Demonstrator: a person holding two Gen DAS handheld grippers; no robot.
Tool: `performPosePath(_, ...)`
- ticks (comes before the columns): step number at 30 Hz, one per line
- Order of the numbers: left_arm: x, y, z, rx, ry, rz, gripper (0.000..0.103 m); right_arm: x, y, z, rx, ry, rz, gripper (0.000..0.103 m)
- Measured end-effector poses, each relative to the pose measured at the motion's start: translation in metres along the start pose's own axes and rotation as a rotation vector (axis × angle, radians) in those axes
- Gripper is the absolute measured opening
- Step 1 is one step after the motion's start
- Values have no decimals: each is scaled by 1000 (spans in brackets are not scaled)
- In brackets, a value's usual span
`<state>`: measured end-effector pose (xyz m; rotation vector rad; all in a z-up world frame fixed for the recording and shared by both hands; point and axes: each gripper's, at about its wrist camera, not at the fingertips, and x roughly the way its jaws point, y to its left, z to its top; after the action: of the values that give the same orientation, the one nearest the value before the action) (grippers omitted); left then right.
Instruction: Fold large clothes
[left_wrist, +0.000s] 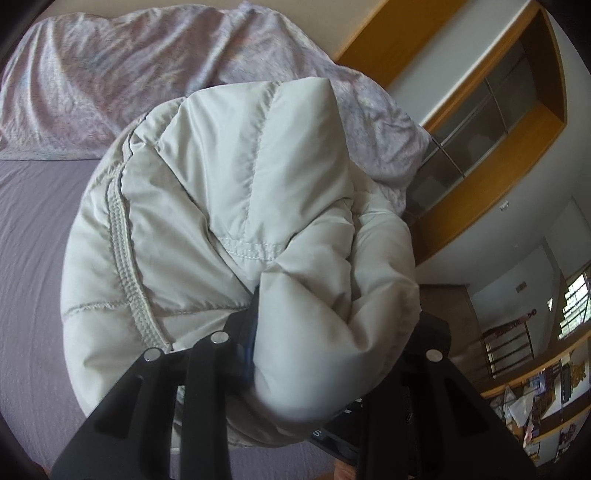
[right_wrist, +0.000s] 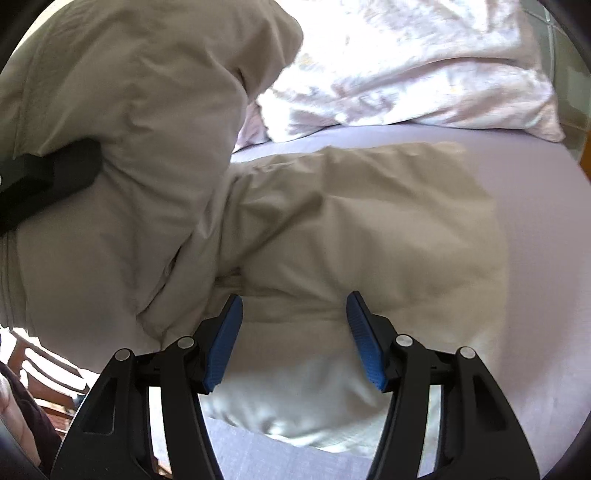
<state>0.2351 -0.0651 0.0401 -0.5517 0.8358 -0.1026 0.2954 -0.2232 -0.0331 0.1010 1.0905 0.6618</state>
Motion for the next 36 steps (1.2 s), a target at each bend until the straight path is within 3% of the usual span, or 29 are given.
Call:
performPosePath(18,88,-73,-26,117,190,-8,34,-50,-101,-36,212,-60,-161,61)
performPosePath(23,92,-84,-27,117,201,-10,53,-59,-124,-41,271,-75,-196,60)
performPosePath(31,72,-96,-7,100,187,-25,71,-81,-138,-23,276,-138,-209,61)
performPosePath(36,32,-96,16,118,92,-39,78,-103,-129,6,232,-196,-183,61)
